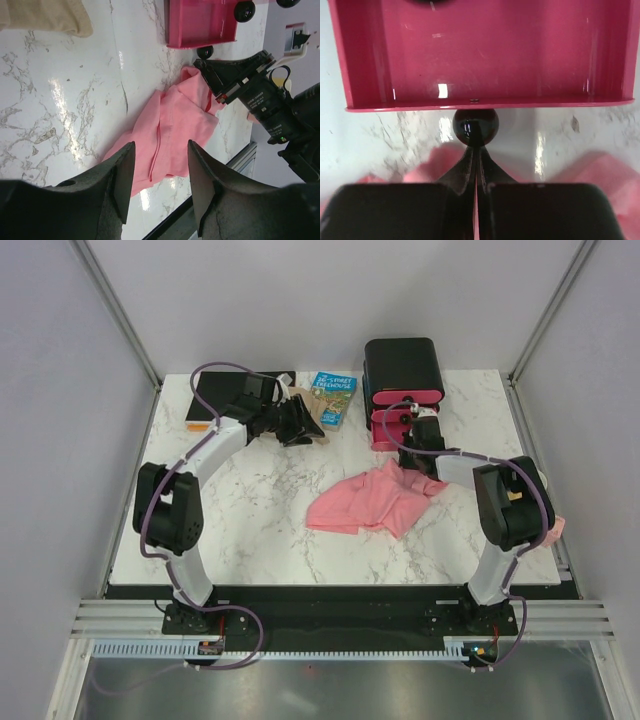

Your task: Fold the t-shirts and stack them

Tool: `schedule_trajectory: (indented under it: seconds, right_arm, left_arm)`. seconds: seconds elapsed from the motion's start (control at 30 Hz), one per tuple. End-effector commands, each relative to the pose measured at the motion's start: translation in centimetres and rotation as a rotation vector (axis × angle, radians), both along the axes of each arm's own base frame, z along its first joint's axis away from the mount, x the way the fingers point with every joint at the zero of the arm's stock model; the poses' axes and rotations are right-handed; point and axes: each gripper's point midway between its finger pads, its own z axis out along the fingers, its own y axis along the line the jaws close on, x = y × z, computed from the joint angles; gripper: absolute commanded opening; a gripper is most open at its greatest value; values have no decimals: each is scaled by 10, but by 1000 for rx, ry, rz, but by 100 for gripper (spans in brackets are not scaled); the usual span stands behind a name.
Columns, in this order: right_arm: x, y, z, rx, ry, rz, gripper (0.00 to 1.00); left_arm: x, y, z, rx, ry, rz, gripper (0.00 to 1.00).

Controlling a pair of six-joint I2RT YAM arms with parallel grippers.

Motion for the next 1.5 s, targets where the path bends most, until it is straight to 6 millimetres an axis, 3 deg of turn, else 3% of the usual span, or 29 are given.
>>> schedule_trajectory:
  seconds: [0.0, 0.07, 0.1, 0.27, 0.47, 0.5, 0.53, 0.57, 0.6, 0.67, 0.7, 0.77, 0.8, 0.83, 0.87, 0.9, 0.93, 0.97, 1.0, 1.03, 1.07, 1.1, 1.13, 1.17, 1.2, 1.23, 1.27, 1.43, 1.47]
  right_arm:
    - [41, 11, 19, 43, -69, -45, 0]
    - [58, 15, 30, 52, -97, -54, 0]
    - [59, 17, 20, 54, -70, -57, 0]
    - [83, 31, 28, 74, -80, -48, 0]
    - [73, 49, 50, 92, -97, 33, 0]
    - [69, 52, 67, 102, -122, 48, 5]
    - [61, 56, 70, 119, -118, 75, 19]
    - [53, 66, 79, 147, -124, 115, 21]
    - [45, 72, 107, 173, -169, 145, 22]
    - [23, 90, 121, 181, -190, 224, 31]
    - [17, 98, 144, 196, -242, 255, 33]
    - [16, 113, 164, 211, -292, 297, 35]
    - [22, 119, 160, 205, -289, 310, 35]
    - [37, 126, 179, 215, -334, 319, 36]
    - [47, 132, 180, 218, -338, 338, 35]
    - [61, 140, 153, 195, -299, 359, 27]
    - [81, 149, 174, 205, -355, 364, 5]
    - [95, 152, 173, 201, -366, 355, 0]
    - [110, 159, 140, 187, -321, 352, 0]
    - [132, 167, 165, 193, -390, 356, 0]
    - [145, 170, 160, 187, -390, 344, 0]
    - [160, 172, 124, 169, -348, 320, 0]
    - [179, 180, 151, 187, -416, 314, 0]
    - [190, 182, 146, 191, -424, 295, 0]
    - [202, 184, 115, 186, -395, 273, 0]
    - [218, 185, 135, 204, -456, 228, 0]
    - [227, 186, 107, 203, -432, 204, 0]
    - [253, 189, 123, 248, -586, 92, 0]
    - [255, 191, 117, 244, -596, 72, 0]
  left_arm:
    - [-1, -1, 37, -36, -95, -36, 53]
    - [-2, -2, 40, -41, -96, -40, 53]
    - [-2, -3, 40, -43, -98, -45, 54]
    - [-3, -3, 40, -47, -93, -49, 53]
    - [-4, -1, 36, -42, -76, -27, 55]
    - [-3, 1, 35, -33, -76, -13, 56]
    - [-4, 3, 39, -31, -86, -1, 59]
    - [-4, 6, 43, -24, -96, 15, 61]
    - [-2, 12, 41, -4, -97, 59, 61]
    - [-7, 21, 50, 6, -116, 107, 64]
    - [-6, 26, 51, 16, -120, 146, 65]
    - [-14, 34, 56, 24, -129, 181, 61]
    - [-13, 39, 57, 34, -140, 207, 59]
    - [-16, 40, 57, 36, -143, 207, 48]
    - [-19, 42, 53, 43, -139, 207, 42]
    - [-22, 42, 56, 41, -147, 199, 32]
    - [-24, 42, 55, 43, -149, 192, 12]
    - [-27, 43, 51, 47, -140, 187, 9]
    - [-31, 42, 52, 41, -143, 174, 6]
    - [-34, 43, 51, 39, -136, 174, 2]
    - [-37, 44, 48, 41, -129, 170, 2]
    - [-40, 43, 49, 35, -125, 165, 2]
    - [-42, 43, 52, 30, -133, 164, 2]
    - [-45, 44, 51, 31, -129, 160, 2]
    - [-47, 43, 52, 29, -134, 155, 2]
    - [-48, 44, 55, 30, -143, 154, 2]
    - [-50, 45, 55, 34, -147, 153, 2]
    - [-55, 52, 54, 67, -157, 150, 2]
    - [-56, 53, 53, 73, -153, 152, 2]
